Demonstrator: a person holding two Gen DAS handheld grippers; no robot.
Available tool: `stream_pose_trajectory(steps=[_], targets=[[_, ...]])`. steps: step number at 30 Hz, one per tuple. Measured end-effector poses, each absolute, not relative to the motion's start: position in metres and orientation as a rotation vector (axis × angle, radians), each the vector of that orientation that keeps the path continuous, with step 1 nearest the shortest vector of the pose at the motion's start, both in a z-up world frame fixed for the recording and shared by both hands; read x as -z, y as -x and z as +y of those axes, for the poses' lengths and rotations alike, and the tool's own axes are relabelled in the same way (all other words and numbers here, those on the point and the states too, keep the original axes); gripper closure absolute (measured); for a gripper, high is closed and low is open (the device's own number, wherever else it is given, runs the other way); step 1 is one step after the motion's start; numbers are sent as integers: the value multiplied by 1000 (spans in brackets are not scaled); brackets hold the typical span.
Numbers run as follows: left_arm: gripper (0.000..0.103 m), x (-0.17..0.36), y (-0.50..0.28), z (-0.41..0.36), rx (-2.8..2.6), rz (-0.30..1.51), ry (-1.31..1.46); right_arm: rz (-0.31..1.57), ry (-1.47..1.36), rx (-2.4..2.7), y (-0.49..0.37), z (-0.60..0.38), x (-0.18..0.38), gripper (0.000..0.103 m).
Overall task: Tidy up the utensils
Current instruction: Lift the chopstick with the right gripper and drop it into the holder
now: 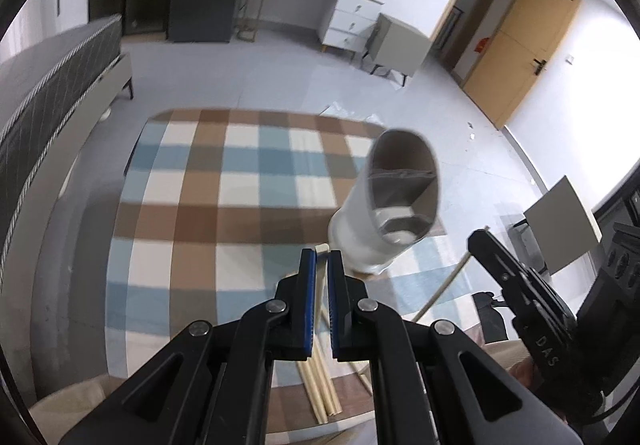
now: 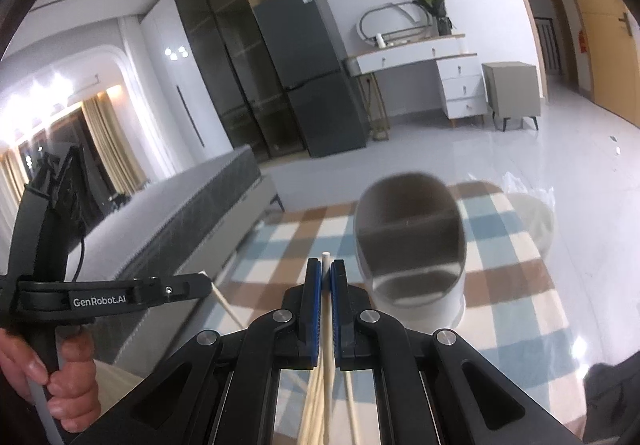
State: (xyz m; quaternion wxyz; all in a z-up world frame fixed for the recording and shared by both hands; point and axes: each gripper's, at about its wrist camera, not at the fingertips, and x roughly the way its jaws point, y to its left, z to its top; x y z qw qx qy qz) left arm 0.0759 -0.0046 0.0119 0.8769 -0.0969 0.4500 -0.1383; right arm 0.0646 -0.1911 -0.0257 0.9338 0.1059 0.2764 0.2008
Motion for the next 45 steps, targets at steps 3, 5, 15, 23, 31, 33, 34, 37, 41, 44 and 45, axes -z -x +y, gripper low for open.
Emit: stream_pose_trajectory(steps=[3, 5, 15, 23, 31, 33, 34, 37, 41, 44, 45], targets=[[102, -29, -81, -17, 319, 914, 163, 528, -186, -412, -68, -195, 11, 99], [102, -40, -85, -26, 337, 899, 138, 503, -169, -408, -73, -200, 2, 99], [102, -90, -115, -44, 435, 850, 168, 389, -134, -386, -110, -230, -60, 99], [103, -111, -160, -48, 454, 807, 243, 289, -47, -403, -153, -222, -89, 99], [103, -105, -197, -47, 475, 805, 302, 299, -10, -430, -194, -203, -76, 99], [103, -97, -201, -45, 471, 809, 296, 317, -22, -436, -197, -201, -66, 99], [103, -93, -202, -43, 474, 812, 297, 332, -29, -442, -200, -201, -60, 99], [103, -73, -203, -39, 442, 852, 269, 346, -10, -432, -202, -200, -46, 99], [103, -46, -201, -32, 409, 910, 267, 300, 7, -433, -195, -201, -43, 99], [103, -30, -199, -26, 385, 959, 280, 292, 21, -424, -193, -199, -46, 99], [103, -27, -198, -24, 375, 968, 282, 282, 25, -415, -193, -199, -48, 99]])
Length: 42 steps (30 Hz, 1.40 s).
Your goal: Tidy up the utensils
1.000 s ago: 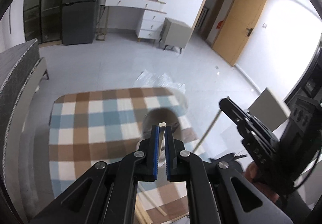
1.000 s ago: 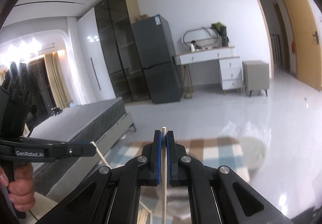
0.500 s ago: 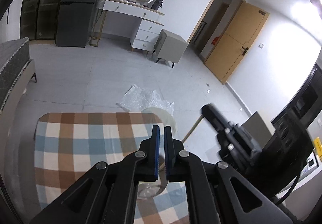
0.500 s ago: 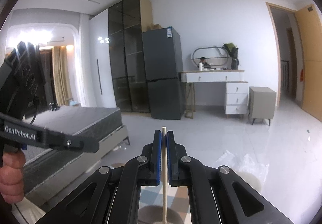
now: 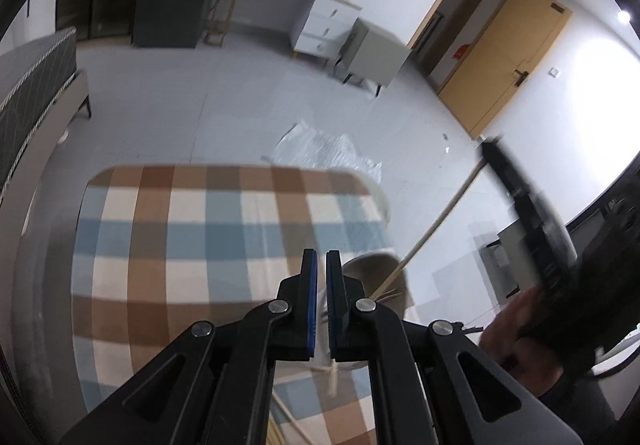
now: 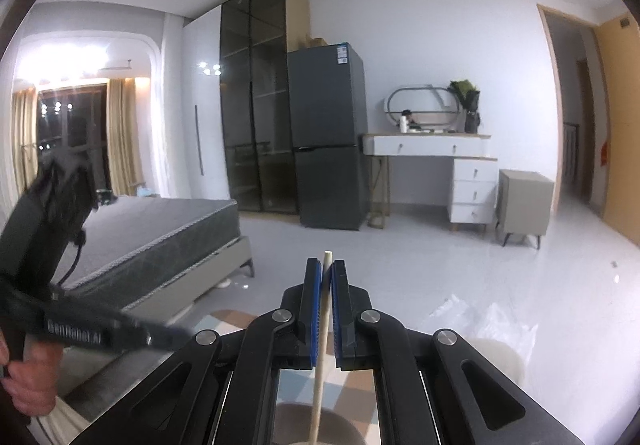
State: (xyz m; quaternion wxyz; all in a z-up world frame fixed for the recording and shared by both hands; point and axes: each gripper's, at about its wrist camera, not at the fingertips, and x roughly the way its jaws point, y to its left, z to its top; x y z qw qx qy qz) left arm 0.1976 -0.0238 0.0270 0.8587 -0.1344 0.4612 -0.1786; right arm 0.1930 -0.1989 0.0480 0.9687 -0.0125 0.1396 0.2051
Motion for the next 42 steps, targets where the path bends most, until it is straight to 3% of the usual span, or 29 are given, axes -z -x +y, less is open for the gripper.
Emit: stream_pose_trajectory(steps=[7, 14, 16, 17, 18, 19, 21, 24, 32, 36, 42], targets=[[103, -23, -189, -15, 356, 997, 283, 235, -3, -362, -199, -205, -56, 99], [103, -11, -177, -3, 325, 1028, 278, 304, 38, -404, -200, -193, -24, 98], [103, -11, -171, -2, 310, 1030, 262, 345, 46, -428, -198, -191, -17, 95], [102, -11, -169, -1, 301, 1029, 254, 373, 46, -449, -197, -190, -14, 83], [96, -12, -165, 0, 287, 1026, 244, 405, 43, -469, -195, -188, -11, 63], [92, -14, -162, 0, 273, 1021, 236, 420, 40, -473, -193, -190, -10, 55], [73, -19, -153, 1, 253, 996, 228, 420, 24, -484, -183, -194, -13, 53], [53, -33, -134, 1, 213, 920, 201, 418, -6, -468, -166, -203, -21, 50], [25, -63, -86, 4, 115, 766, 166, 389, -96, -449, -110, -215, -44, 35], [19, -71, -64, 10, 59, 711, 173, 361, -117, -447, -83, -213, -53, 22], [14, -71, -37, 13, 8, 653, 157, 361, -146, -440, -54, -210, -50, 17]])
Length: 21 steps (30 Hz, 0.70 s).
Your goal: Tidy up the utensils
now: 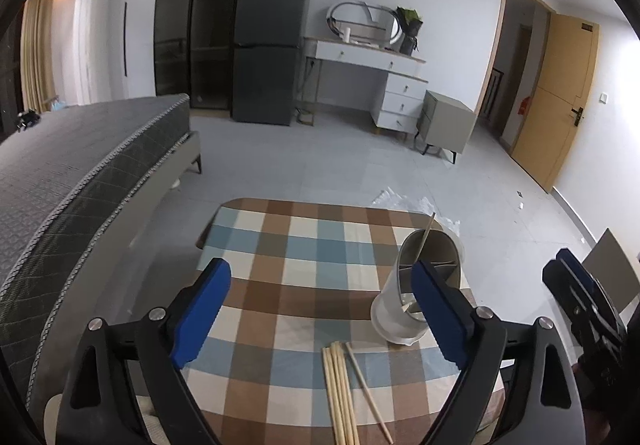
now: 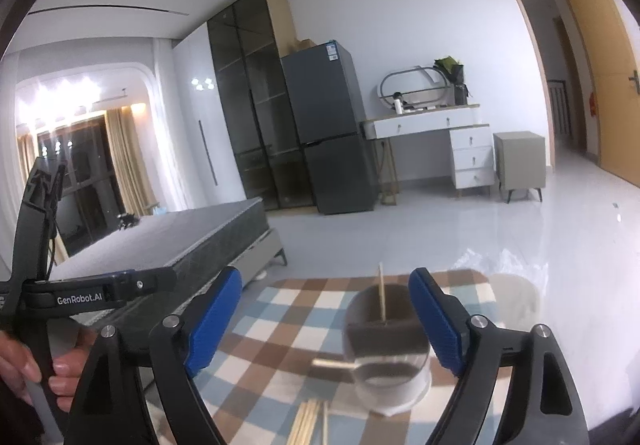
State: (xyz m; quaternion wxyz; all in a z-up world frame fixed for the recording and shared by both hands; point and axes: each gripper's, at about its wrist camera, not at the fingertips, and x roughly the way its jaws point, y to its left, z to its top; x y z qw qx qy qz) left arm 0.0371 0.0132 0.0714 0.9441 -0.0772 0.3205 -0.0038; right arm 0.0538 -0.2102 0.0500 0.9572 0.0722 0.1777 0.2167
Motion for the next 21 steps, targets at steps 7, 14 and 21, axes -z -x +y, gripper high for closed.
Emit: stream_pose_trajectory(steps=[7, 14, 21], targets=[[10, -56, -17, 12, -23, 624, 130, 384, -174, -432, -32, -209, -33, 12], [10, -28, -8, 13, -38, 620, 127, 437, -126, -444, -15, -195, -5, 12], [10, 16, -19, 18, -90, 682, 148, 569, -55, -451, -26, -180, 29, 13]])
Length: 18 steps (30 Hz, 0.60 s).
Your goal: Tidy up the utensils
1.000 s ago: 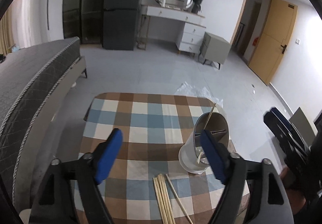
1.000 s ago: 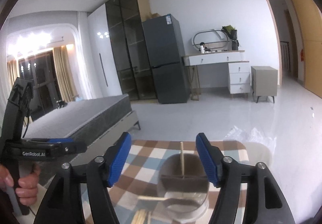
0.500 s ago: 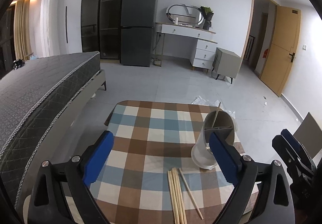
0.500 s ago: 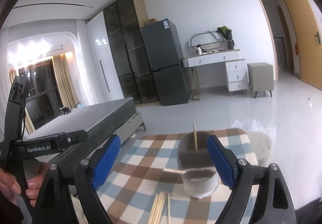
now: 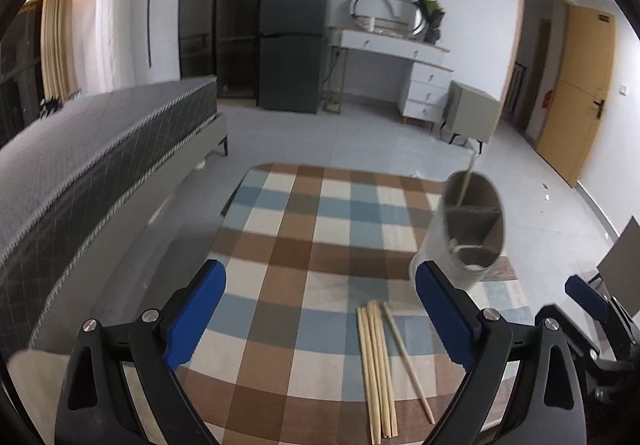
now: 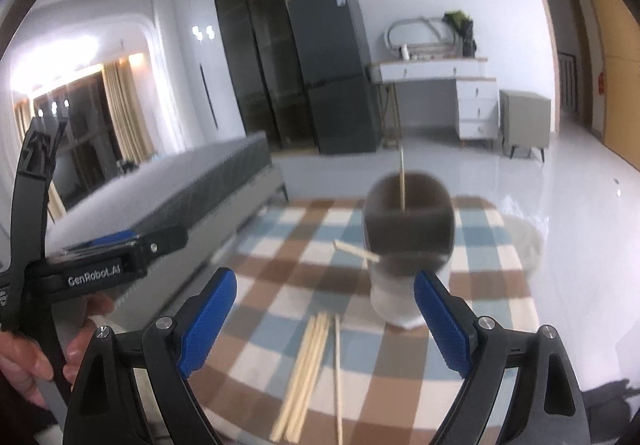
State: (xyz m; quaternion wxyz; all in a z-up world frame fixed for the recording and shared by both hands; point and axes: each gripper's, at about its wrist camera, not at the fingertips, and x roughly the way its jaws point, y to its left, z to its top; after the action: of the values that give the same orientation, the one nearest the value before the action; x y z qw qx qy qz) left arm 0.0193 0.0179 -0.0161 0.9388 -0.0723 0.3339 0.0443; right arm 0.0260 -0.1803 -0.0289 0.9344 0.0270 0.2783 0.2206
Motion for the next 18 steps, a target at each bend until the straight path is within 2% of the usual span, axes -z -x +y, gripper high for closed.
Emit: stream_pose_trajectory(steps=[4, 9, 16, 18], targets=[[10, 42, -29, 24, -104, 729, 145, 674, -12, -471, -41, -171, 53, 20], [10, 64, -38, 39, -128, 790, 178, 820, 107, -477, -70, -146, 87, 41], [10, 74, -49, 67, -169, 838, 269, 1000, 251, -494, -105, -116, 136, 43], [10, 75, -51, 72, -177, 848, 287, 1035, 295, -501, -113, -107, 149, 48]])
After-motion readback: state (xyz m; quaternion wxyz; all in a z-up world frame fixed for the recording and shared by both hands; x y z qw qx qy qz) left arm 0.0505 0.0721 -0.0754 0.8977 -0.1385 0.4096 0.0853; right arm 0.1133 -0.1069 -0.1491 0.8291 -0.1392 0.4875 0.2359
